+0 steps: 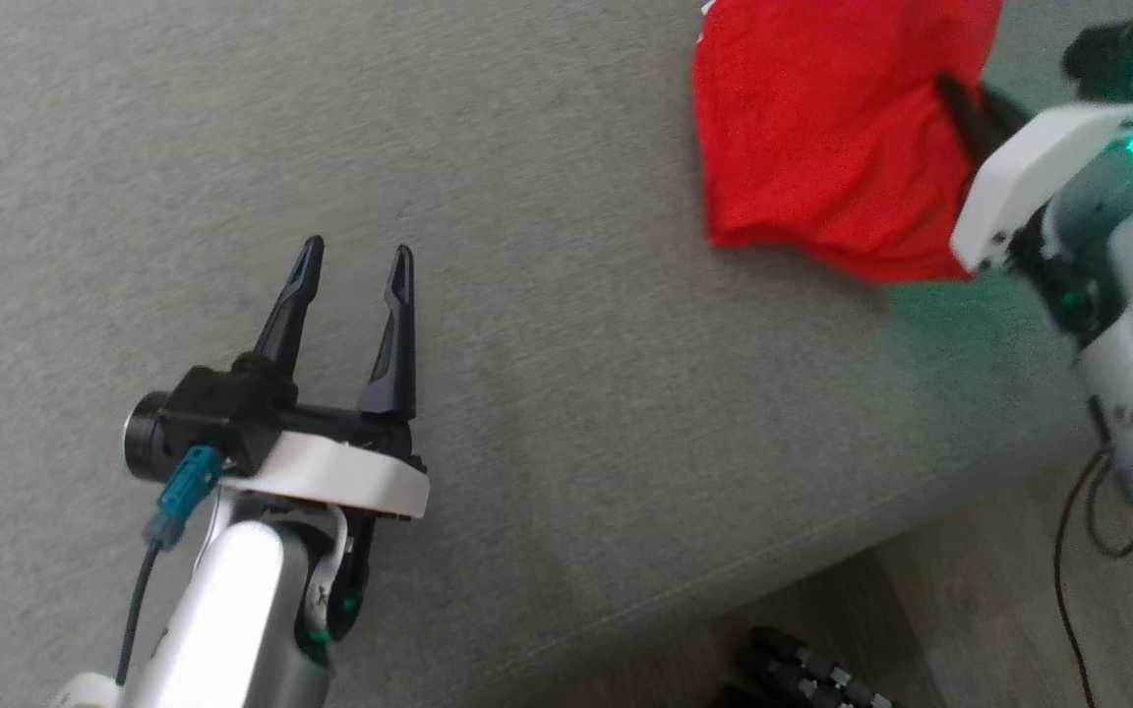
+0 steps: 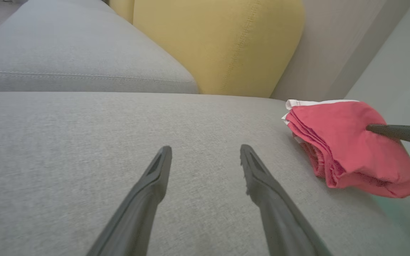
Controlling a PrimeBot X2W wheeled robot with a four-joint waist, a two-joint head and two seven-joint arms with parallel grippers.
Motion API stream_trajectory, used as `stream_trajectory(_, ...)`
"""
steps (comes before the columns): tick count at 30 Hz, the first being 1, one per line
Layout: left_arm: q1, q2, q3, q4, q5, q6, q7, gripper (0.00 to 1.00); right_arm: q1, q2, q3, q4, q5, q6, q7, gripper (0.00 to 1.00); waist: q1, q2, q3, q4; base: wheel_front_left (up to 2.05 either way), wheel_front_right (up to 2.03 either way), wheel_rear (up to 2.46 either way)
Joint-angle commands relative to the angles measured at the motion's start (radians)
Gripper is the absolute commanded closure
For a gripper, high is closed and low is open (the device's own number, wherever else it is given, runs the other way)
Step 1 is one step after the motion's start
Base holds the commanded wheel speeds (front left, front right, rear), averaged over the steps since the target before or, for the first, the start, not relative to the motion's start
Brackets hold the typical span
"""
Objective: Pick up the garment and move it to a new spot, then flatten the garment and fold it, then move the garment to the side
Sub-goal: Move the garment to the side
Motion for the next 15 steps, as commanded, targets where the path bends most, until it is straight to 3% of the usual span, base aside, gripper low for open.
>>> stream_trajectory(1, -0.031, 0.011, 0.023, -0.043, 0.01, 0.006, 0.003, 0.0, -0.054, -0.026, -0.011, -0.012, -0.021, 0.007, -0.021, 1.0, 0.0, 0.0, 0.01, 0.027, 0.0, 0.0, 0.0)
stream_trajectory(7, -0.04, 0.005, 0.017, -0.069, 0.005, 0.016, -0.005, 0.0, -0.157, -0.105, -0.1, 0.127, -0.134, 0.007, -0.049, 1.0, 0.0, 0.0, 0.038, 0.115, 0.0, 0.0, 0.0)
stream_trajectory(15, -0.045, 0.0, 0.013, -0.084, -0.003, 0.023, -0.018, 0.0, -0.246, -0.196, -0.189, 0.241, -0.25, 0.007, -0.046, 1.0, 0.0, 0.0, 0.071, 0.181, 0.0, 0.0, 0.0)
